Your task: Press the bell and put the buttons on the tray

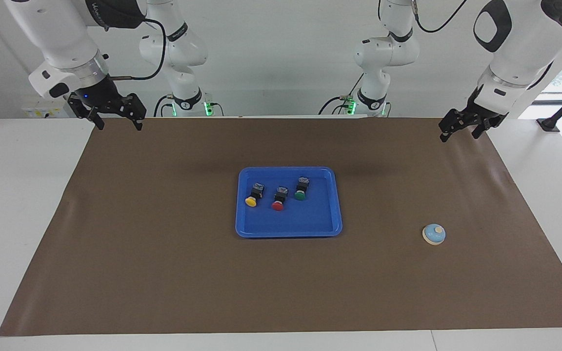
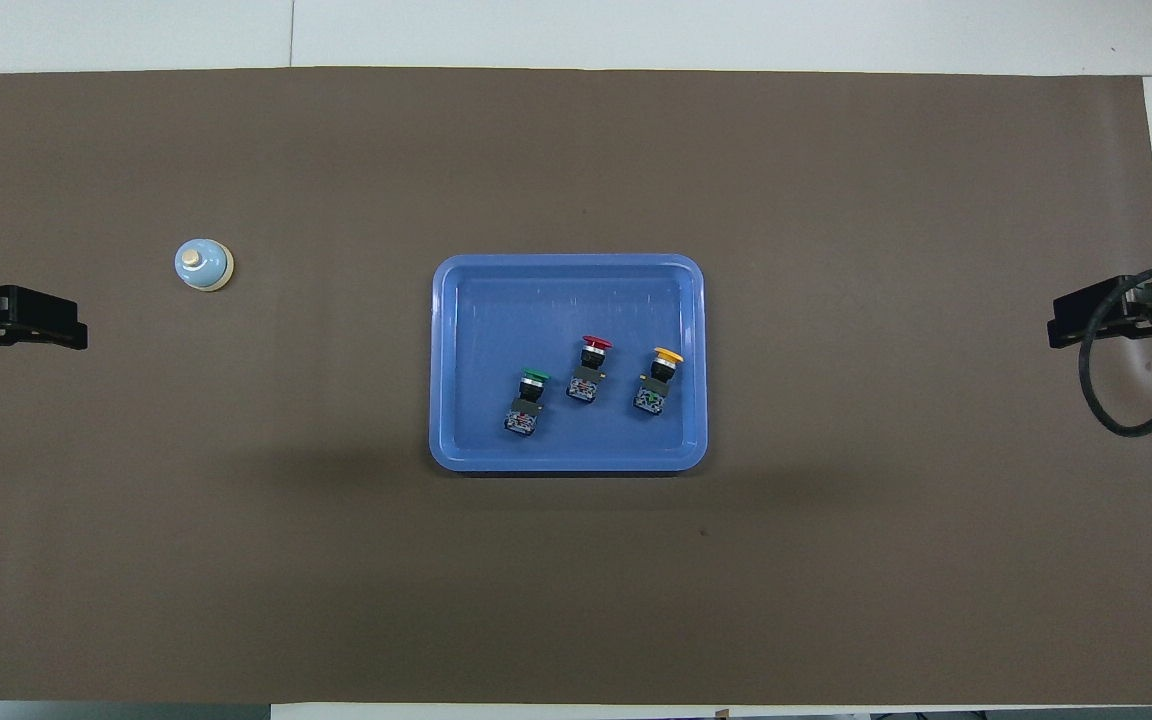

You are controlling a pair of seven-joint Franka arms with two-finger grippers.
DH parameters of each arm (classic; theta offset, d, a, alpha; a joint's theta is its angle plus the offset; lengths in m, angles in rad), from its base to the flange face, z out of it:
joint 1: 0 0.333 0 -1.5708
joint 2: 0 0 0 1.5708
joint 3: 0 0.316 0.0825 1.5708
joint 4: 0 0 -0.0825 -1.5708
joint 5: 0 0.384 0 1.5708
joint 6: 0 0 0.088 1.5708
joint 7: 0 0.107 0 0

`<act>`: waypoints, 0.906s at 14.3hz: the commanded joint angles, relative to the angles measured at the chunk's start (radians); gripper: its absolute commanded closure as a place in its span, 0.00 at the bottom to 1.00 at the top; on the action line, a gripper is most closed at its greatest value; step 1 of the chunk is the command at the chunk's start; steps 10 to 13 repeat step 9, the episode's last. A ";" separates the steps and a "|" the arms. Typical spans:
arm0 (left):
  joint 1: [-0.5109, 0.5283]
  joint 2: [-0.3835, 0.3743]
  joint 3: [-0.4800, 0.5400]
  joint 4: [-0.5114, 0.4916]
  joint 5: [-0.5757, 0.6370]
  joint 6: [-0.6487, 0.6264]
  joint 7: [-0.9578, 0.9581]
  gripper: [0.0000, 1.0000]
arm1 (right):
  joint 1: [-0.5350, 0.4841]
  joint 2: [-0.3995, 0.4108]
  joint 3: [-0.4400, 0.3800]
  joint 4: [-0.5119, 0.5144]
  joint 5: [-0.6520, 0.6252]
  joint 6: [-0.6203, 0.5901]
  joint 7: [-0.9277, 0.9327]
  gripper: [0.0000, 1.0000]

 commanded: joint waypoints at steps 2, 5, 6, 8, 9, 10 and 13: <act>-0.022 0.020 0.002 0.011 0.003 -0.008 0.000 0.00 | -0.010 -0.023 0.003 -0.023 0.013 -0.008 -0.034 0.00; -0.026 0.020 0.002 0.010 0.003 -0.017 0.000 0.00 | -0.010 -0.023 0.003 -0.023 0.013 -0.007 -0.034 0.00; -0.026 0.020 0.002 0.010 0.003 -0.017 0.000 0.00 | -0.008 -0.023 0.003 -0.023 0.013 -0.007 -0.034 0.00; -0.026 0.020 0.002 0.013 0.003 -0.017 0.000 0.00 | -0.008 -0.023 0.003 -0.023 0.013 -0.007 -0.034 0.00; -0.026 0.020 0.002 0.016 0.000 -0.015 0.000 0.00 | -0.008 -0.023 0.003 -0.023 0.013 -0.007 -0.034 0.00; -0.026 0.020 0.002 0.016 0.000 -0.015 0.000 0.00 | -0.008 -0.023 0.003 -0.023 0.013 -0.007 -0.034 0.00; -0.026 0.020 0.002 0.016 0.000 -0.015 0.000 0.00 | -0.008 -0.023 0.003 -0.023 0.013 -0.007 -0.034 0.00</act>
